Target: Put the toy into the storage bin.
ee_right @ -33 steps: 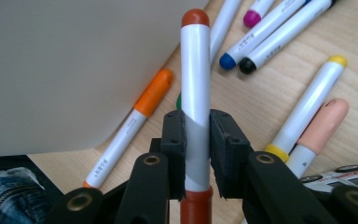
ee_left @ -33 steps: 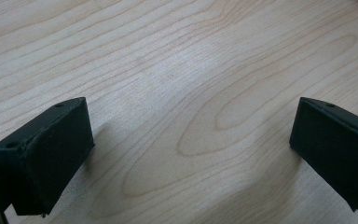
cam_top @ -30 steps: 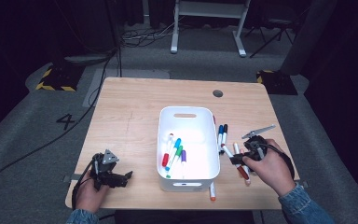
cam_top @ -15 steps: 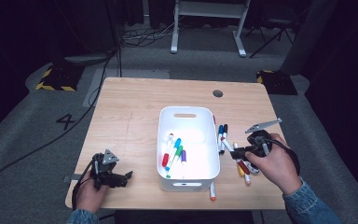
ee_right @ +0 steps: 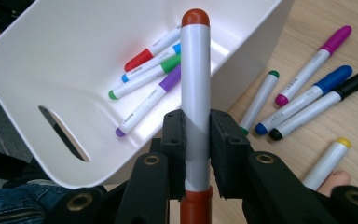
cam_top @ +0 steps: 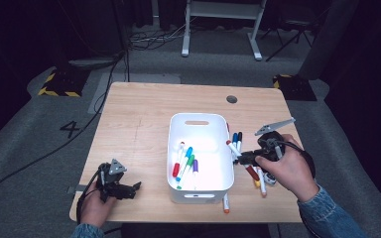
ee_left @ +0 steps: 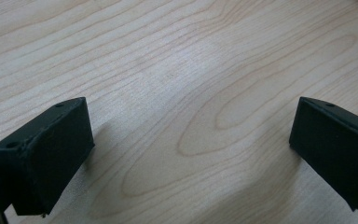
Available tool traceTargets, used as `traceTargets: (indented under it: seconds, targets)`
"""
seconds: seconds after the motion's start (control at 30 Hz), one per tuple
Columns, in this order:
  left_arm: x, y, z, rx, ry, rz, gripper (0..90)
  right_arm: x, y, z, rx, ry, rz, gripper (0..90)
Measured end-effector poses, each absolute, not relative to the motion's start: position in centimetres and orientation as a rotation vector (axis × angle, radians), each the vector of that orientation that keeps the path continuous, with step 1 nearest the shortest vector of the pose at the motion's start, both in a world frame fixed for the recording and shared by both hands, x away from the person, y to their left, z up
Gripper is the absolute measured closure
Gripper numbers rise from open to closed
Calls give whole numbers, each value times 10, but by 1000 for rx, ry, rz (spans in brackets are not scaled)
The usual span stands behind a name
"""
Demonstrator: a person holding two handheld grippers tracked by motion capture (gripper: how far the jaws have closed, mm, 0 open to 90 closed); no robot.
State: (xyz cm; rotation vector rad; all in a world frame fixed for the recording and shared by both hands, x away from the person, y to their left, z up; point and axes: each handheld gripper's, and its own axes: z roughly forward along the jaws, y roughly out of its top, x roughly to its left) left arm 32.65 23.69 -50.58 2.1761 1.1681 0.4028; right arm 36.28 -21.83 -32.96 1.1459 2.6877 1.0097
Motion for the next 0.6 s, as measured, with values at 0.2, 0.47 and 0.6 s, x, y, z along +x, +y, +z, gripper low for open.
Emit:
traceTargets:
  seconds: [0.2,0.47,0.6]
  targets:
    - [326,237,-505,2177,1175,413,0,357,-204,-323,1074,2731,1012,769]
    - [326,237,-505,2177,1176,413,0,355,-180,-320,1013,2781,1058,769]
    - [326,237,-505,2177,1175,412,0,355,-168,-321,989,2799,1075,769]
